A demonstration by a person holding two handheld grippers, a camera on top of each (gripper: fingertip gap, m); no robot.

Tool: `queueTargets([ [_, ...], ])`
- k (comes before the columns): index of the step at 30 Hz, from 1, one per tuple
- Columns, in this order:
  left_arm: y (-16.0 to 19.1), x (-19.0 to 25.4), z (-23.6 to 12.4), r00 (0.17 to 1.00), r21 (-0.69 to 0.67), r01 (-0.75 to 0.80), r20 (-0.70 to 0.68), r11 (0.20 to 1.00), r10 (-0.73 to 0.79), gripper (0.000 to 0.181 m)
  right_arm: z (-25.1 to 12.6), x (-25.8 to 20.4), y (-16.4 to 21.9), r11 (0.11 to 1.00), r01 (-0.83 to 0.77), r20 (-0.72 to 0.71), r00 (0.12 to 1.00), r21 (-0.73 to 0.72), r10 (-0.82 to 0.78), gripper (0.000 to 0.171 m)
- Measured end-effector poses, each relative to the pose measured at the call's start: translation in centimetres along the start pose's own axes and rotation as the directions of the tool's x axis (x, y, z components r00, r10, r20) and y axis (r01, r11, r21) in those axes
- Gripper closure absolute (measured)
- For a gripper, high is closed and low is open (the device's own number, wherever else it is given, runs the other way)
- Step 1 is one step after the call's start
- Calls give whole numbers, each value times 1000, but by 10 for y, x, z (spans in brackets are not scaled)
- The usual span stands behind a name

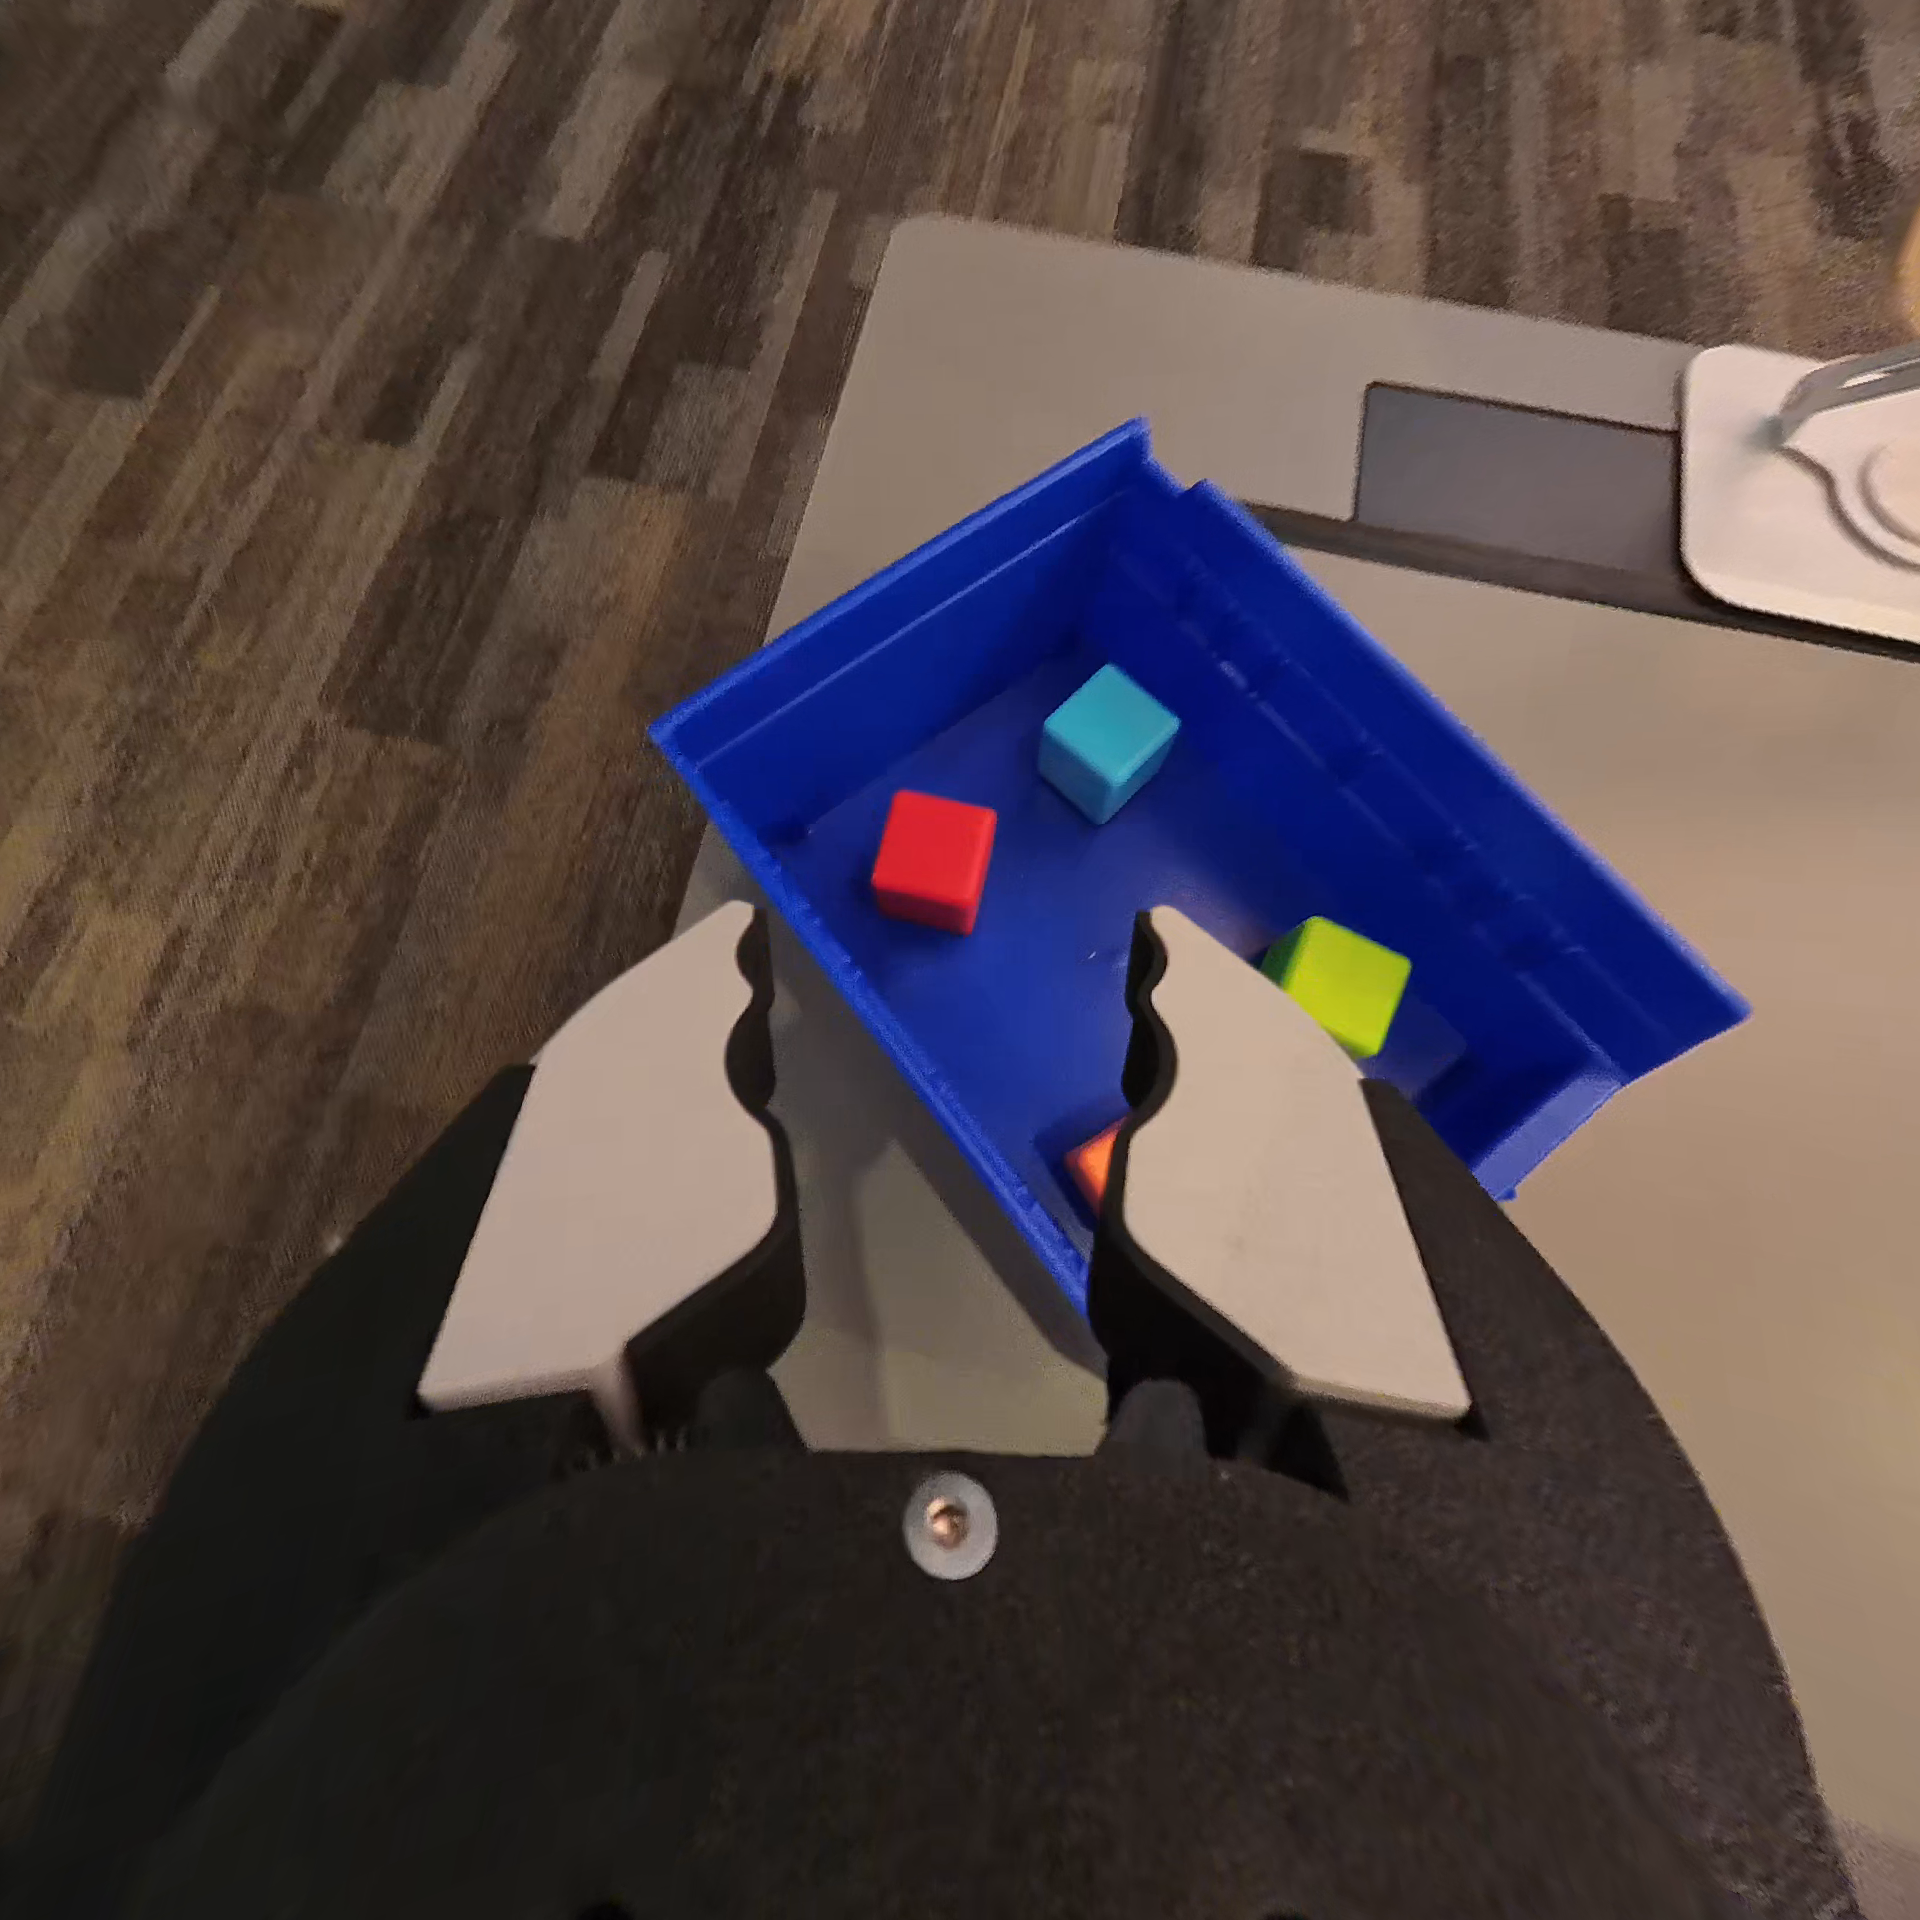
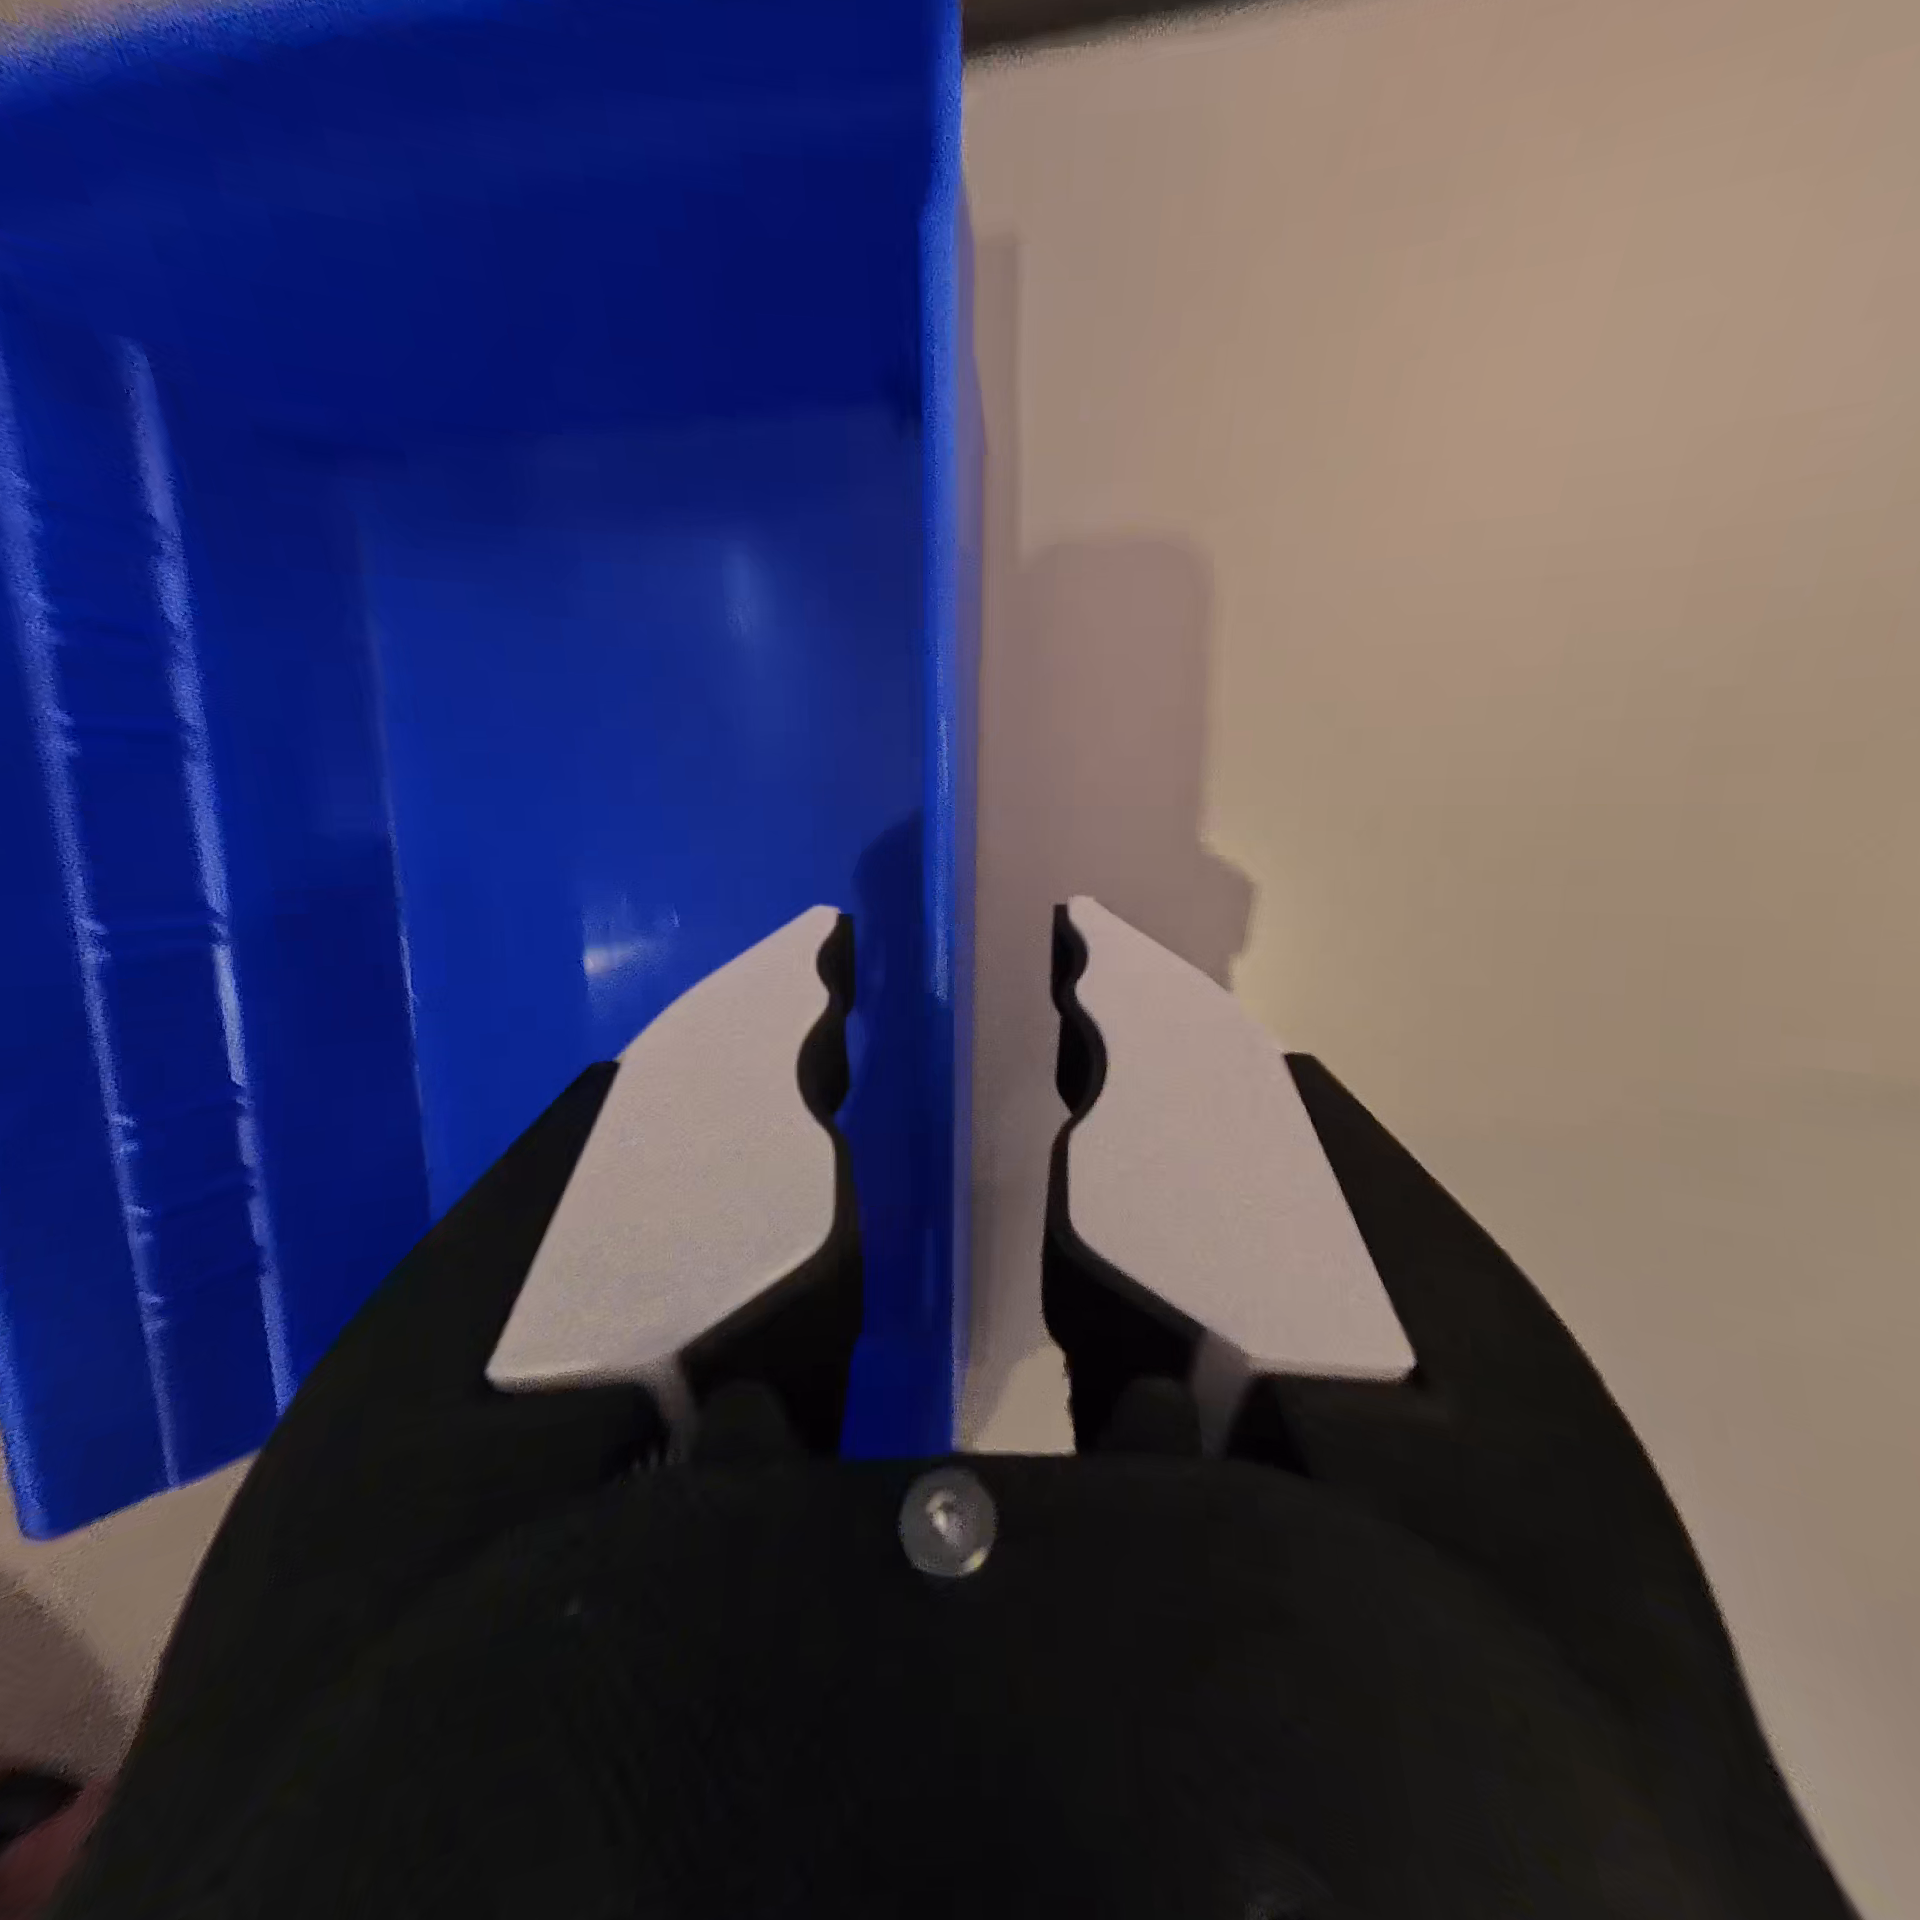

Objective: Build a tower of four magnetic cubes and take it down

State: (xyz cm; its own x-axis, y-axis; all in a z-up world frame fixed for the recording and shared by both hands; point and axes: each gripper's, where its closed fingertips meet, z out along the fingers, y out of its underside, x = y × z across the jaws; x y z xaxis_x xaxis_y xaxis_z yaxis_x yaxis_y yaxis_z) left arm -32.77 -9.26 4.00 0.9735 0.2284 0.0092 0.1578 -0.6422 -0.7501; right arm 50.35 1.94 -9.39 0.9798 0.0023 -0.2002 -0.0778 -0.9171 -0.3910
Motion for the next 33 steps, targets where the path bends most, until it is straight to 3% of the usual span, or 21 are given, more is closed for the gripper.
queueTargets([
  [5, 32, -21, 15, 996, -157, 87, 23, 984, -84, 108, -64, 2, -40, 959, 22, -102, 995, 284, 7, 126],
  [10, 54, -31, 31, 992, -279, 115, 86, 953, -95, 107, -96, -14, -47, 919, 63, -107, 994, 388, -22, 125],
  [19, 84, -19, 62, 994, -455, 109, 67, 884, -88, 119, -94, -32, -39, 924, 190, -177, 975, 332, -137, 126],
  [24, 117, -8, 74, 995, -616, 87, 19, 783, -96, 120, -95, -38, -36, 924, 218, -186, 969, 315, -165, 126],
  [27, 126, 7, 81, 993, -673, 50, -48, 738, -111, 140, -92, -39, -33, 927, 233, -198, 964, 292, -180, 126],
  [33, 110, -2, 102, 997, -627, -60, -3, 777, 75, 143, -82, -46, -33, 931, 266, -207, 954, 251, -217, 126],
])
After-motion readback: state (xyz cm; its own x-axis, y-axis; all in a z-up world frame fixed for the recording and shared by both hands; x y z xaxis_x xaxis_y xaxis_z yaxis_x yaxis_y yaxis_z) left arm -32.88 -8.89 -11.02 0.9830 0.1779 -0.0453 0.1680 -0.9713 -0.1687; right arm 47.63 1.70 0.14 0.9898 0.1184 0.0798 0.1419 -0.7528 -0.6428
